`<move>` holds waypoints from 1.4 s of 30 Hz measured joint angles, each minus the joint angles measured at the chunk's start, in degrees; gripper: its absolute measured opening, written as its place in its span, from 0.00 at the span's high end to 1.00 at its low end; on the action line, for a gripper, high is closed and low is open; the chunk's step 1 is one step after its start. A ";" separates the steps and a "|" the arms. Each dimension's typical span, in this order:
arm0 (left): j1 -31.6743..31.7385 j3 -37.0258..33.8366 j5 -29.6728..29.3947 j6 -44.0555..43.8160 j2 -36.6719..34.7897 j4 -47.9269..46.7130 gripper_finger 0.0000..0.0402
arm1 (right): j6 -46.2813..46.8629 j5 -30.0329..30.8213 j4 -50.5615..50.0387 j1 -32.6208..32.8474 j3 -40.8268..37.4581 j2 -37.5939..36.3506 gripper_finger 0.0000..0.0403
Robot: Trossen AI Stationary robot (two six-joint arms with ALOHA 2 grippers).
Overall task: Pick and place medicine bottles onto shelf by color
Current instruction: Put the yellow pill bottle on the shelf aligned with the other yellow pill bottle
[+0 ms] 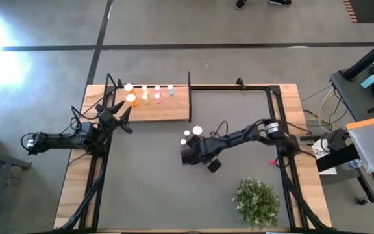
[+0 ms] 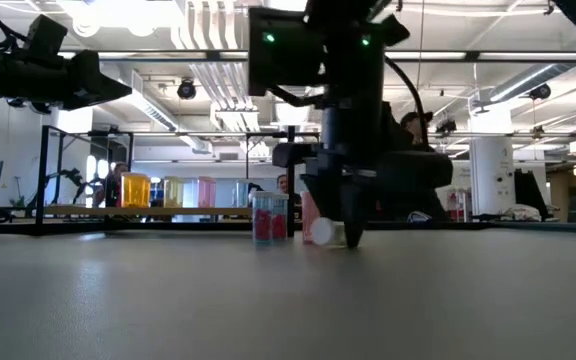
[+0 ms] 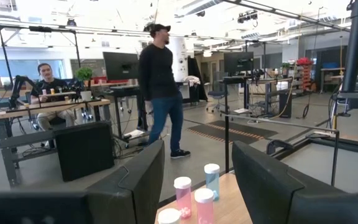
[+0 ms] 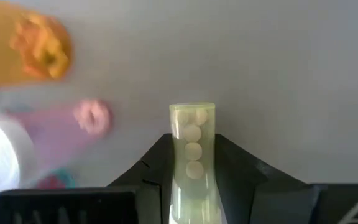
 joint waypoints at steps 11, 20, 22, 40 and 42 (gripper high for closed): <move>0.00 0.02 0.00 0.00 0.00 0.01 0.57 | 18.62 -3.27 -16.06 1.79 23.27 13.22 0.79; 0.01 0.02 -0.02 0.00 0.00 0.01 0.57 | 30.79 -4.59 -19.74 1.44 37.81 21.03 0.79; 0.01 0.01 -0.02 0.00 0.00 0.01 0.57 | 30.98 -4.55 -19.82 1.01 39.62 21.95 0.79; 0.01 0.02 -0.02 0.00 0.00 0.01 0.57 | 30.53 -6.72 -18.05 -3.14 41.01 22.74 0.78; 0.02 0.00 -0.02 0.02 0.00 0.00 0.57 | 28.47 -6.72 -18.01 -3.14 40.99 22.76 0.77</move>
